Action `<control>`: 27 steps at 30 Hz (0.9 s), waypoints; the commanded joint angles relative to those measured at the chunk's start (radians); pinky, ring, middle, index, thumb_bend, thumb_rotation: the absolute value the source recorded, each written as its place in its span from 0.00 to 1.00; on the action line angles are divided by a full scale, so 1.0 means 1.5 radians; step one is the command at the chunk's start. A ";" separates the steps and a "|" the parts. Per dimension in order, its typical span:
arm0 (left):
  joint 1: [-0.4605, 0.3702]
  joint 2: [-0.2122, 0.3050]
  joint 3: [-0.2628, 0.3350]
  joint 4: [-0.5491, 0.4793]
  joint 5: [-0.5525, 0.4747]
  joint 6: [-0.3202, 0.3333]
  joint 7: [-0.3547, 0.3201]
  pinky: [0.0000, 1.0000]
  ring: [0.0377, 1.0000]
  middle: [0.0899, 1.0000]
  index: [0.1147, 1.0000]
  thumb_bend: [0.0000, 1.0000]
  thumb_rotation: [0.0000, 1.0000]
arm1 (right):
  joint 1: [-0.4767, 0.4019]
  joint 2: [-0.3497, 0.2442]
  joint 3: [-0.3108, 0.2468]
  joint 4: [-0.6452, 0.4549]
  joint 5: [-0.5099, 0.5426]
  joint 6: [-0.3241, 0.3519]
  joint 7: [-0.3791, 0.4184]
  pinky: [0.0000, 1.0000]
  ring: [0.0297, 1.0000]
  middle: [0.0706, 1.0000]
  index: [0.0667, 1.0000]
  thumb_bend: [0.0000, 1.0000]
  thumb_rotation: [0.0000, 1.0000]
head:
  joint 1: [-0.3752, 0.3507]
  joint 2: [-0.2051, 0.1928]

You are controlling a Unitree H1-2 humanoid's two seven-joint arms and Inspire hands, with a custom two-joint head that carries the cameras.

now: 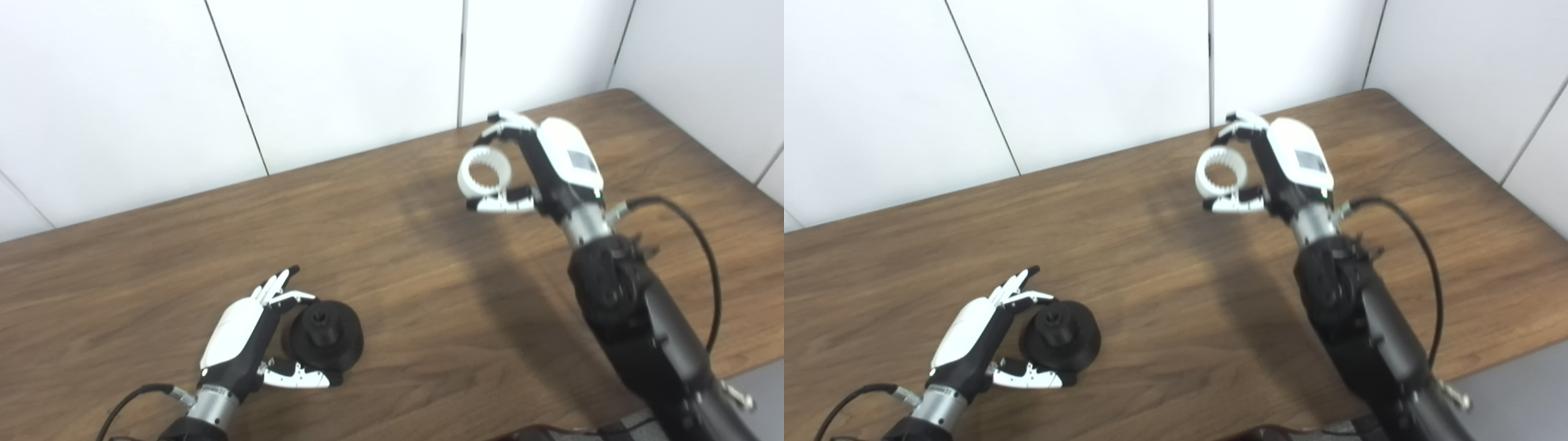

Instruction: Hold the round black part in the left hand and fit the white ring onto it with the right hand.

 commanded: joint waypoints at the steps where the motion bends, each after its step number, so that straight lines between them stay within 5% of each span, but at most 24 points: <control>1: -0.023 0.003 0.005 -0.006 0.006 -0.004 0.009 1.00 1.00 1.00 0.57 0.91 0.28 | 0.000 0.003 -0.010 -0.046 -0.012 -0.032 -0.023 0.70 0.77 0.81 0.58 0.72 0.17 | 0.000 0.000; 16: -0.022 -0.008 0.002 -0.011 0.016 -0.001 0.014 1.00 1.00 1.00 0.57 0.91 0.29 | 0.067 0.021 -0.006 -0.093 -0.018 -0.080 -0.005 0.77 0.76 0.81 0.58 0.72 0.16 | 0.035 0.009; 27: -0.029 -0.047 -0.019 -0.013 0.049 0.024 0.013 1.00 1.00 1.00 0.57 0.91 0.29 | 0.077 0.014 0.011 -0.114 0.019 -0.118 0.054 0.80 0.77 0.80 0.58 0.71 0.15 | 0.162 0.031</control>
